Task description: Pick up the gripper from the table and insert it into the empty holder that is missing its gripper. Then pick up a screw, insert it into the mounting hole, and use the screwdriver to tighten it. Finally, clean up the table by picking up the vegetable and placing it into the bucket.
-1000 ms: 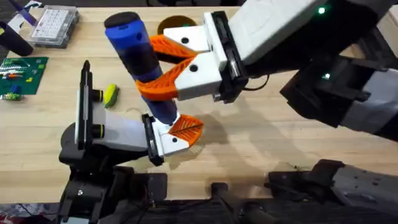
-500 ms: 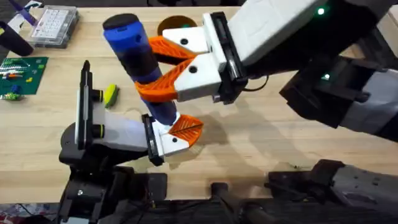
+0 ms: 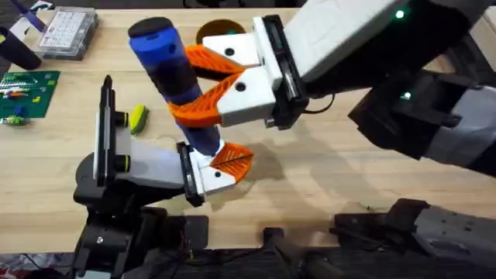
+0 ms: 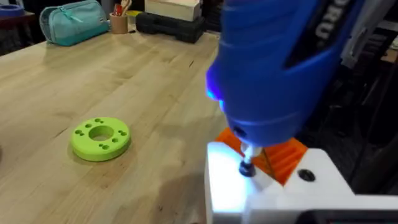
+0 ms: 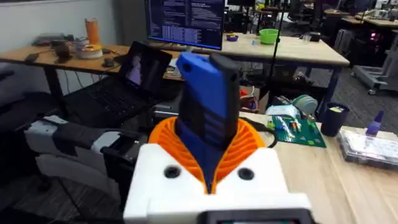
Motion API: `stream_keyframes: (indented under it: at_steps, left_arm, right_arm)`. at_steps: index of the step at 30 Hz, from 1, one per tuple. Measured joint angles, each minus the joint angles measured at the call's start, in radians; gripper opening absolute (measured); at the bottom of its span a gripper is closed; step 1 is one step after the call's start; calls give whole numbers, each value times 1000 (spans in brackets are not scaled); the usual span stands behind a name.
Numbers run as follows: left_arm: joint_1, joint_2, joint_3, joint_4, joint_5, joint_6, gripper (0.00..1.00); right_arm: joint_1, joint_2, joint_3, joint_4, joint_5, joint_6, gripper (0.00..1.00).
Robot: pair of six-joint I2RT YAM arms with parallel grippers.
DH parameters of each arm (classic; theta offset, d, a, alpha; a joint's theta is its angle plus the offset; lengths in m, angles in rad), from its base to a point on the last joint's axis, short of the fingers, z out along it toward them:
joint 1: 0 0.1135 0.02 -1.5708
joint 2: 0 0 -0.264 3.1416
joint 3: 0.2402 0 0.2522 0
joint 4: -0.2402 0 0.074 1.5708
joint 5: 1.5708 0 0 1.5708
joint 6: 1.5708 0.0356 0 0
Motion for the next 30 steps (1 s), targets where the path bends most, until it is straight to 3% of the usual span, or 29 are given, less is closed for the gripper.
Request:
stream_keyframes:
  at_steps: [30]
  left_arm:
    - [0, 0, 0, 0, 0, 0, 16]
  right_arm:
    - [0, 0, 0, -15, 0, -7, 27]
